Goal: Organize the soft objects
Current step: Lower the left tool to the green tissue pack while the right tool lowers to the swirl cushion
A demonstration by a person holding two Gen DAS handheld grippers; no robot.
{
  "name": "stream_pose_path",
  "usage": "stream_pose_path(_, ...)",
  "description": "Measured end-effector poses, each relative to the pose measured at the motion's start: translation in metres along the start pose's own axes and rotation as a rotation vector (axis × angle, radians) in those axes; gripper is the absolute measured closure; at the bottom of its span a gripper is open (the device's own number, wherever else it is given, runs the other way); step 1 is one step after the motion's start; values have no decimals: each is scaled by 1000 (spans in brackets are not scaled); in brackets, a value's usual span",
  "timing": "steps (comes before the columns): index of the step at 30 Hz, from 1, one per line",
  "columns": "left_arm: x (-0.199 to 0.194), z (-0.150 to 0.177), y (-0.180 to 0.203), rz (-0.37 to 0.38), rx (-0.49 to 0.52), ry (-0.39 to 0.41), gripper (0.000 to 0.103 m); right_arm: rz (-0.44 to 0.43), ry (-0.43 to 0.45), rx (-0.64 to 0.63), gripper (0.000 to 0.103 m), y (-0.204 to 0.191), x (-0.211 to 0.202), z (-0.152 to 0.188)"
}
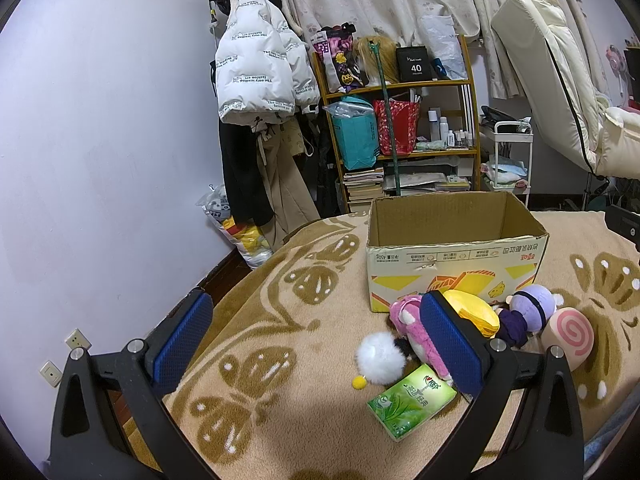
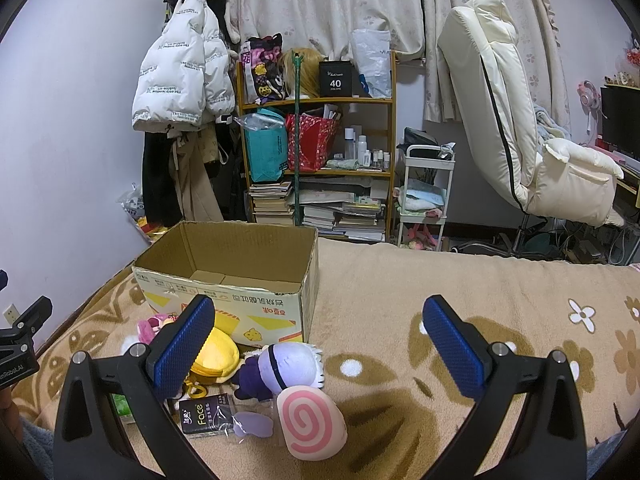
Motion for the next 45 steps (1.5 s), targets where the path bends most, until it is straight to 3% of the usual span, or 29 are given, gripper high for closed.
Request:
stream_pose_path(10,1,1,1,2,4,-8,1,2,-4,0,0,-4,0,-5)
stream_pose_path(17,19,19,5,8,29,-96,1,8,-55,-4,0,8,9,9)
stream_pose_path(30,41,35,24,93,67,-250,1,-12,-244,-5,0,9,37,26)
stream_pose_path(35,55,45,33,174,57,-348,1,-18,-325,-11,0,7,52,33)
stream_pose_path(45,82,68,51,208,89,-474,1,-44,-513,-25,0,4,86,58)
Point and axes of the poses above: each gripper's, at about its wrist camera, not at the fingertips, and x roughly the way its jaws point, y to its right, z to its underside, the point moved 4 cm from there along x, roughly the way its jaws point, and after that the axes turned 2 degrees about y, right-handed, at the moved point
